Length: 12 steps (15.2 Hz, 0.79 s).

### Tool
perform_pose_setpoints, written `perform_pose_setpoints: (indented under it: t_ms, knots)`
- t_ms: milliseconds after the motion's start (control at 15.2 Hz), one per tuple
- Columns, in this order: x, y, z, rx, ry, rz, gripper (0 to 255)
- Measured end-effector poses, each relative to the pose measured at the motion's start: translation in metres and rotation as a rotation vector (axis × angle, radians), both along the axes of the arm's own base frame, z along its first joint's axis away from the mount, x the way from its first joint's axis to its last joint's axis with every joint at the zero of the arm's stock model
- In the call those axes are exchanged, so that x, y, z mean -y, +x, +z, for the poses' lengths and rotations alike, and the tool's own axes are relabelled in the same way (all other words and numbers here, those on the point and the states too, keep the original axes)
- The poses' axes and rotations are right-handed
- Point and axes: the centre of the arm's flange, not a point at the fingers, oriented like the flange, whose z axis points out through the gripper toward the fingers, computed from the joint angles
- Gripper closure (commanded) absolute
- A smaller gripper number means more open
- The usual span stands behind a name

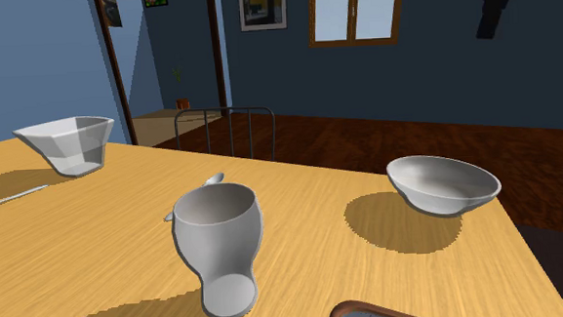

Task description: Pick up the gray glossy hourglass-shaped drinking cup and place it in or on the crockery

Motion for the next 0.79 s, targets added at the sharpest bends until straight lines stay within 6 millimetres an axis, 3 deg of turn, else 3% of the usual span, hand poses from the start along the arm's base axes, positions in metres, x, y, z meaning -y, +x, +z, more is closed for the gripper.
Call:
perform_pose_setpoints:
  t_ms: [132, 330, 792]
  knots:
    - [-0.005, 0.005, -0.002, -0.001, 0.000, 0.001, 0]
    - [-0.024, 0.027, -0.012, -0.008, 0.001, 0.005, 0]
    - [-0.090, 0.089, -0.044, -0.025, 0.005, 0.015, 0]
